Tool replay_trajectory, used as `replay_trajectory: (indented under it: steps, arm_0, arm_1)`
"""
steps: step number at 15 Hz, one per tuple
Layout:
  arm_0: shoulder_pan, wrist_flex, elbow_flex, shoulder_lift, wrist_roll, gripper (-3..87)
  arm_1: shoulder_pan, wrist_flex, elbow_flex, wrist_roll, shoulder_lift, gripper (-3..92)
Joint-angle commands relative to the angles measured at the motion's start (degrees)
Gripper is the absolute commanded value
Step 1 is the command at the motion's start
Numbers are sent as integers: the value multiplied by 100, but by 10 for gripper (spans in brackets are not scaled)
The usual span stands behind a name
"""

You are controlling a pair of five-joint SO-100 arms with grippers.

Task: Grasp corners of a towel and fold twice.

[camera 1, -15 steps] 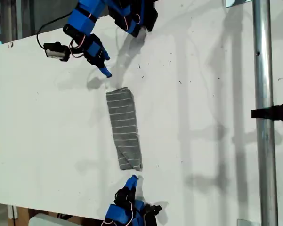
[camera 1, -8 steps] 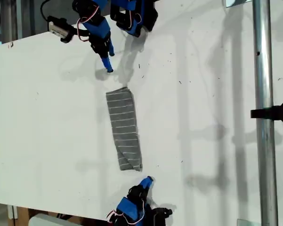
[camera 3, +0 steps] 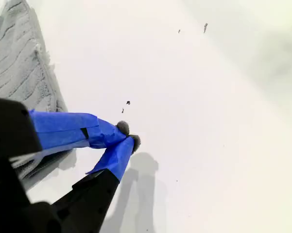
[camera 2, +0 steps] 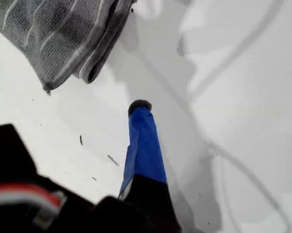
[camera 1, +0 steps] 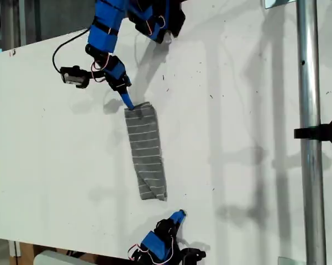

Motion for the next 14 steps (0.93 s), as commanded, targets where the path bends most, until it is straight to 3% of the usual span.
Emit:
replay_trajectory:
  steps: [1, 8, 11, 12, 14]
  arm_0:
    - [-18, -62, 44, 26, -44, -27]
    - [-132, -18, 44, 26, 202, -27]
    - [-79, -9, 44, 26, 202, -27]
    - [-88, -9, 44, 26, 237, -27]
    - [-141, -9, 44, 26, 316, -27]
  arm_1:
    - [26, -1002, -360, -185, -1213, 502]
    - [-1020, -1397, -2558, 123, -3507, 468]
    - [-1169, -1222, -3454, 264, -4201, 245]
    - [-1178, -1090, -3700, 343, -4386, 88]
    - [-1195, -712, -3964, 325, -4544, -1]
